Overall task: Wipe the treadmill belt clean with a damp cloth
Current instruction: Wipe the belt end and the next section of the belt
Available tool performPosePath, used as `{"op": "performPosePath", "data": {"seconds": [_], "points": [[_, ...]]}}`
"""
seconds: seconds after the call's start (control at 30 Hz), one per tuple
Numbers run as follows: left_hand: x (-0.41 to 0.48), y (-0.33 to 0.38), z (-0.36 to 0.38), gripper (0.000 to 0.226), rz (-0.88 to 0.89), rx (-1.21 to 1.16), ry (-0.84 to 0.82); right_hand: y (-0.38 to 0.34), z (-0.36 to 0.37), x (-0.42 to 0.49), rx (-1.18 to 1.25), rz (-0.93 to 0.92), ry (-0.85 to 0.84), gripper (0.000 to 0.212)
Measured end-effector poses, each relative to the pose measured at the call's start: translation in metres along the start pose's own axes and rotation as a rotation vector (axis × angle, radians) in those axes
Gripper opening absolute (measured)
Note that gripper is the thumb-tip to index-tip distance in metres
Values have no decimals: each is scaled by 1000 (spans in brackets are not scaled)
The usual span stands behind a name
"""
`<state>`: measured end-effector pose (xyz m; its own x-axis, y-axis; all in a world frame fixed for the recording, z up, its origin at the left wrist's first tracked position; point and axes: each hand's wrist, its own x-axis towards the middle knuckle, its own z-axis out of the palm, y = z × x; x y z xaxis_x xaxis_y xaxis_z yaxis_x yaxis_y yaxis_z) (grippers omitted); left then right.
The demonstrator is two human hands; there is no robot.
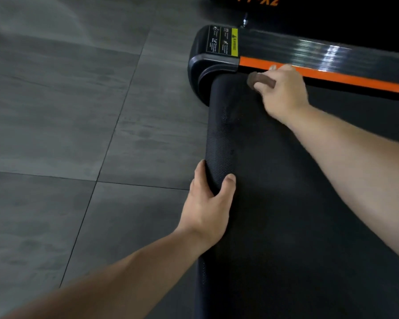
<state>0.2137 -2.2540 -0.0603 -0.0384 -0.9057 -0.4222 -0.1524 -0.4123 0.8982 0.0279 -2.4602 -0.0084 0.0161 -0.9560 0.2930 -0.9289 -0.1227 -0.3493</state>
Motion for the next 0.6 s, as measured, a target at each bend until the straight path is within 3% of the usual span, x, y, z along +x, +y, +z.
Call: {"op": "performPosePath", "data": {"seconds": [0.17,0.2,0.33,0.37,0.47,0.53,0.6], "points": [[0,1,-1,85,-8,14,1,-21,-9,-70,112,-337,-180,31],[0,1,-1,81,-7,13,5,-12,-12,-56,63,-336,-159,30],[1,0,-2,60,-1,15,10,10,-3,0,-2,58,19,29],[1,0,-2,59,-3,13,13,3,1,-10,-6,52,11,31],[1,2,-2,60,-3,6,23,-12,-7,-68,88,-221,-121,33],[0,4,-2,59,-8,12,19,-2,-20,-74,62,-309,-195,31],[0,4,-2,54,-6,14,11,14,-17,-40,-38,-163,-73,30]]}}
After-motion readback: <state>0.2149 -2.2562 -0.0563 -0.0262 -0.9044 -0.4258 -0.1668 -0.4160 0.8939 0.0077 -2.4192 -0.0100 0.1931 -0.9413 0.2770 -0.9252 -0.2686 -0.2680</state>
